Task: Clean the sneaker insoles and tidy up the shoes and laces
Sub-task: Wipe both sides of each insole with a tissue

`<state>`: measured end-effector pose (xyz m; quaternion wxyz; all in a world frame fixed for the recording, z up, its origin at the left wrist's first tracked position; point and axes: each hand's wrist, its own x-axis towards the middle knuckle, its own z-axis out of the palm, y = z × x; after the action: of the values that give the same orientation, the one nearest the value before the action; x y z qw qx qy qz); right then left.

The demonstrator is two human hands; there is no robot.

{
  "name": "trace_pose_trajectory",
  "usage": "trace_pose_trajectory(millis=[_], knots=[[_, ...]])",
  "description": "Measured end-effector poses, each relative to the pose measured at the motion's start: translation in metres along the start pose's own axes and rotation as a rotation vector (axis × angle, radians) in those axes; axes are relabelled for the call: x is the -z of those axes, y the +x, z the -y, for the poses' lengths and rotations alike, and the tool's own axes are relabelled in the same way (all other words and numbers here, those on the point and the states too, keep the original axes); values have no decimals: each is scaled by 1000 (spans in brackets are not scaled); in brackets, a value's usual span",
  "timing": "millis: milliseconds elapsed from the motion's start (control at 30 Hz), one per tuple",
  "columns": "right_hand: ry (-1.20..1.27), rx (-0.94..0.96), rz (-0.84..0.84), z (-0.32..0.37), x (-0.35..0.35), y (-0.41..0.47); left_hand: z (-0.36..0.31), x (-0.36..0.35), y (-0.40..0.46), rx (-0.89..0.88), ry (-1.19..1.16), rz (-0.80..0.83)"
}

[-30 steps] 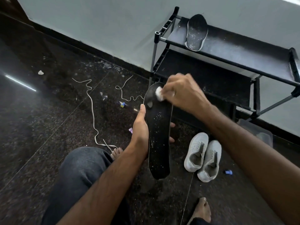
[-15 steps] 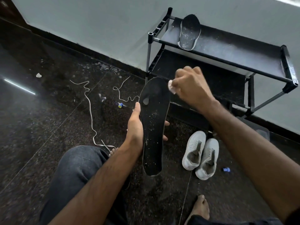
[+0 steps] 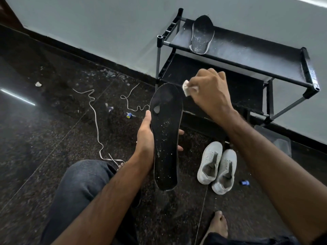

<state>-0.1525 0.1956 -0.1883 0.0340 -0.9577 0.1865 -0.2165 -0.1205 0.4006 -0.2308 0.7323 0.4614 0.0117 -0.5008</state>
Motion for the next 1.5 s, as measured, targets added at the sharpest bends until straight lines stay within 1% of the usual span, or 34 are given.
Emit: trace_pose_trajectory(millis=[33, 67, 133, 200, 233, 267, 300, 400, 433, 500, 567, 600, 733, 800, 867, 933, 1000, 1067, 1100, 1133, 1167, 1200, 1233, 1267, 1300, 1333, 1400, 1433, 1467, 1500], knots=[[87, -26, -12, 3, 4, -1, 0, 1, 1, -13, -3, -3], [197, -18, 12, 10, 7, -4, 0, 1, 2, -28, -9, -9], [389, 65, 159, 28, 9, -15, 1, 1, 3, -40, -22, -15], [420, 199, 362, 36, 4, -28, 2, 0, 3, -18, -26, -8], [380, 255, 414, 33, 1, -30, 2, 0, 3, -4, -16, -6], [321, 269, 418, 27, -1, -29, 2, 1, 2, 1, 1, -11], [243, 259, 379, 18, -1, -24, 2, 1, 2, -4, 18, -21], [-93, 151, 188, -9, 6, -12, 2, 2, 2, -40, 29, -24], [-131, 100, 143, -16, 9, -11, 2, 2, 2, -46, 12, -17], [-39, 47, 88, -13, 16, -10, 3, 3, 4, -57, -30, -14], [124, 71, 92, 5, 20, -11, 4, 2, 7, -77, -64, -10], [166, 94, 105, 14, 20, -12, 4, 0, 6, -80, -75, -1], [14, 228, 142, 38, 0, -34, 6, -6, 1, -55, -168, 36], [73, 188, 158, 39, -10, -45, 7, -5, 2, -46, -200, 55], [208, 160, 202, 38, -13, -52, 8, -2, 3, -33, -203, 58], [284, 179, 293, 34, -8, -52, 9, -1, 5, -19, -190, 65], [259, 234, 330, 30, 0, -48, 10, -2, 5, -17, -184, 59], [90, 272, 272, 23, 3, -43, 10, -5, 6, -12, -176, 39], [-20, 250, 213, 18, 3, -39, 10, -5, 6, -7, -178, 30], [-98, 186, 157, 9, 3, -35, 10, -6, 5, -1, -190, 22], [-109, 84, 109, 1, 4, -31, 10, -6, 4, 4, -201, 12], [-63, -26, 52, -7, 6, -26, 9, -5, 4, 5, -205, 2], [13, -94, -2, -11, 7, -23, 9, -4, 5, -3, -201, -4], [87, -107, -33, -10, 7, -22, 10, -3, 6, -16, -200, -9], [129, -67, -33, -4, 6, -22, 10, -2, 7, -25, -204, -9], [161, 13, -1, 6, 5, -25, 10, -2, 7, -28, -208, -10], [206, 227, 134, 24, 2, -38, 11, -3, 8, -30, -200, -14], [195, 314, 197, 29, 0, -44, 11, -4, 8, -29, -191, -18], [161, 358, 229, 29, -3, -45, 11, -5, 7, -21, -183, -20], [102, 367, 218, 25, -6, -43, 11, -5, 7, -11, -177, -23]])
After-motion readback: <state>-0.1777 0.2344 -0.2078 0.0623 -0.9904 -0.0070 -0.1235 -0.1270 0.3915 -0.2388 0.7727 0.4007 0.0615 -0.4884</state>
